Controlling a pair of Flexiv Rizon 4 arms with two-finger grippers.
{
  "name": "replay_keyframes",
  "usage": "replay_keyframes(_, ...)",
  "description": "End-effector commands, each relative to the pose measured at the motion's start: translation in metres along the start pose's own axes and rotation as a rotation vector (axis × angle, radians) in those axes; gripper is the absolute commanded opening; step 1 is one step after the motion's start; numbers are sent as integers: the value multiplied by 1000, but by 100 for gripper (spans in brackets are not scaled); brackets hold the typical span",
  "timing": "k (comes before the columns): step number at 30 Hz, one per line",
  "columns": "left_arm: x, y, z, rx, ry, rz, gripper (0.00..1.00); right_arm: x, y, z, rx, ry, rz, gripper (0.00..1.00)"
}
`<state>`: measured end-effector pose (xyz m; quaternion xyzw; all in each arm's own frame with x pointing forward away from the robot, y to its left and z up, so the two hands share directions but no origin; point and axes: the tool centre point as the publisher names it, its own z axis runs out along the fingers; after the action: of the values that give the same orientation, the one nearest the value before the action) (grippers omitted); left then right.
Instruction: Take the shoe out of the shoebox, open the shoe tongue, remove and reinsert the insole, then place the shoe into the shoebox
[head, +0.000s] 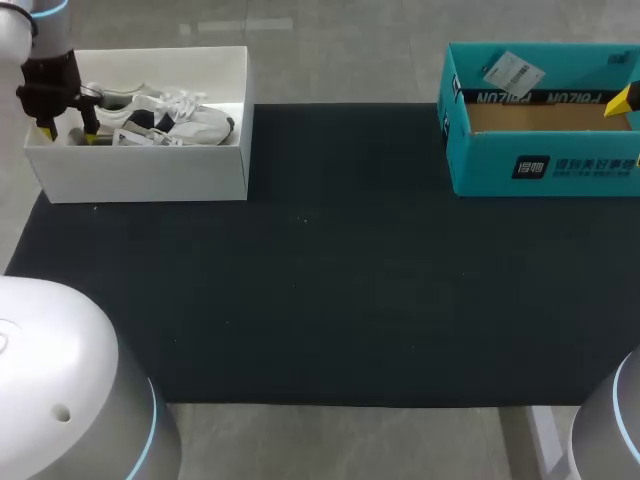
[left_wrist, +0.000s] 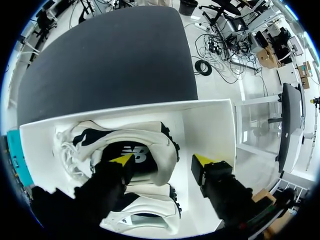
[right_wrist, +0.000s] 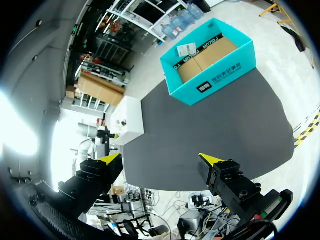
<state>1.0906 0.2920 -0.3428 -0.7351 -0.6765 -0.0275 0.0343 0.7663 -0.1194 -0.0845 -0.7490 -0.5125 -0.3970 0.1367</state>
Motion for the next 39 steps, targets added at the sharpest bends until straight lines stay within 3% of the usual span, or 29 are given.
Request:
replay_keyframes(1,2,4,7,3,-12,-1,54,0,0,1,0,-2,2,100)
replay_keyframes(3,3,4,10,0,-15,-9,46,0,0,1,0,-2,2,100)
replay_keyframes(18,4,12,42,-15,-6,22,44,0,0,1,0,-2,2,100)
replay_keyframes(25,5,13,51,-2,-16,13,28,0,0,1,0,-2,2,100)
replay_keyframes(28,7,13,54,5,-6,20,14,0,0,1,0,-2,2,100)
replay_keyframes(29,8,13,54,9,-1,22,1,0,0,1,0,-2,2,100)
replay_keyframes(34,10,14,54,18,4,36,0,0,0,1,0,-2,2,100)
replay_keyframes(39,13,14,39,15,0,77,0,0,0,1,0,-2,2,100)
